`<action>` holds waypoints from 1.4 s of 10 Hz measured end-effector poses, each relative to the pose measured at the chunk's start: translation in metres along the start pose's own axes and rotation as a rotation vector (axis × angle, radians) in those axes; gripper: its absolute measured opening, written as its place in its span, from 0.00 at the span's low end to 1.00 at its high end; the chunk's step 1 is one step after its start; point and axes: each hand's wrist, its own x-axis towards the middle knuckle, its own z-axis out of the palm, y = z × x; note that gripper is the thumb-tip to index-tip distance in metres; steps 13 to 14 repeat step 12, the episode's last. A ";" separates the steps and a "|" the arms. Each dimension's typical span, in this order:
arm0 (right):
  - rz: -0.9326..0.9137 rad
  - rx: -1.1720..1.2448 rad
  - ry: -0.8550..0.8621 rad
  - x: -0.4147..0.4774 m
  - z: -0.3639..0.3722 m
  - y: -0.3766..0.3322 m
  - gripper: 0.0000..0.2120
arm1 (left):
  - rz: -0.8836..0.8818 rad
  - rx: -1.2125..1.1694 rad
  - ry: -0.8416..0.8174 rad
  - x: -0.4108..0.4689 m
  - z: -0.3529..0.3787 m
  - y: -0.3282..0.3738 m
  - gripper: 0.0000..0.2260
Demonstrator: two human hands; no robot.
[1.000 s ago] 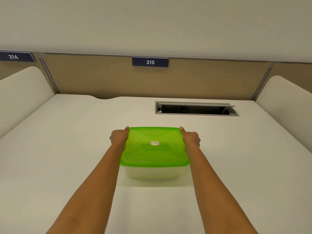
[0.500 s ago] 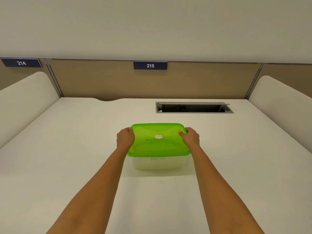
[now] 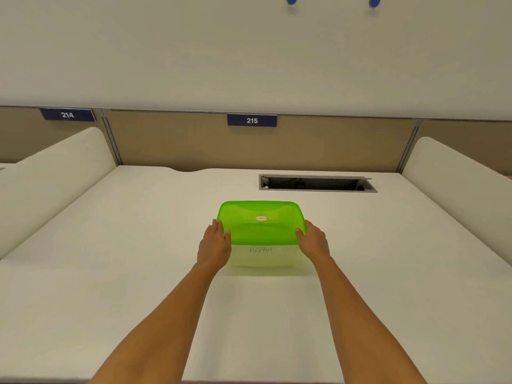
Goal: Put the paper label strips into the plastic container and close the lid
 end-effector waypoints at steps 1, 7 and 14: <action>-0.062 -0.060 -0.032 -0.013 -0.004 0.008 0.21 | 0.026 0.089 0.007 -0.015 0.004 0.001 0.24; -0.348 -0.580 -0.164 -0.054 -0.014 0.033 0.28 | 0.081 0.386 -0.073 -0.067 0.014 0.009 0.26; -0.327 -0.534 -0.111 -0.057 -0.014 0.026 0.29 | 0.145 0.465 -0.045 -0.063 0.011 0.006 0.26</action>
